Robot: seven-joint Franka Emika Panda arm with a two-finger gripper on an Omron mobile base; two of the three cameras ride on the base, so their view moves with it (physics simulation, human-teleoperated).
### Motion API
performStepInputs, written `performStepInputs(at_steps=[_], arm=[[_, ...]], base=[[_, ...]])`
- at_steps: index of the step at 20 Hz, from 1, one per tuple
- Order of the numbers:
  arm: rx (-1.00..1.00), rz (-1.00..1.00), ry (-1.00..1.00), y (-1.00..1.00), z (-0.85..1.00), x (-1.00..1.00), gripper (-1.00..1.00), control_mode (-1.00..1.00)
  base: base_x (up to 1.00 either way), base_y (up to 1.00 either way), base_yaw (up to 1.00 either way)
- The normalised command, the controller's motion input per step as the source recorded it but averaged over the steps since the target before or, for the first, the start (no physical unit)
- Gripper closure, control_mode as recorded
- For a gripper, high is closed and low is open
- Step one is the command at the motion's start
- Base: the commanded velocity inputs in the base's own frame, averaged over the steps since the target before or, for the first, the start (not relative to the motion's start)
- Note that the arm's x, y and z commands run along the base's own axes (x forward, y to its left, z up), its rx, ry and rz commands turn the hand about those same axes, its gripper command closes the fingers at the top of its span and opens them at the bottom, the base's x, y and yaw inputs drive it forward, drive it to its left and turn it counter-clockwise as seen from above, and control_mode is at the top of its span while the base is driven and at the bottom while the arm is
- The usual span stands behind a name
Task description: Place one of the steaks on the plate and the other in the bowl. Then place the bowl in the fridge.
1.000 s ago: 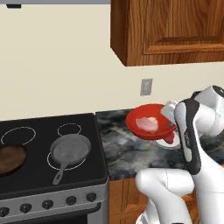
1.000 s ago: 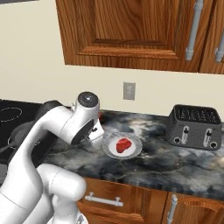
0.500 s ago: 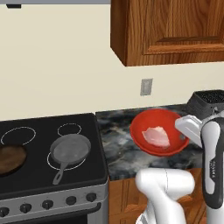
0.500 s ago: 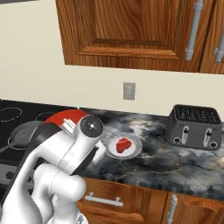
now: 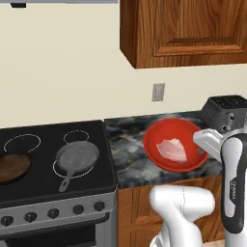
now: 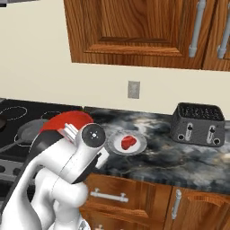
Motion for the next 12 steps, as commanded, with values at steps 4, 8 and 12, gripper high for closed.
performStepInputs(at_steps=[4, 8, 12], arm=[[0.00, 0.00, 0.00, 0.00, 0.00, 0.00, 1.00, 1.00], [0.00, 0.00, 0.00, 0.00, 0.00, 0.00, 1.00, 1.00], [0.00, 0.00, 0.00, 0.00, 0.00, 0.00, 1.00, 1.00]], base=[[-1.00, -0.07, 0.00], [-1.00, -0.14, -0.17], [-0.83, -0.26, -0.46]])
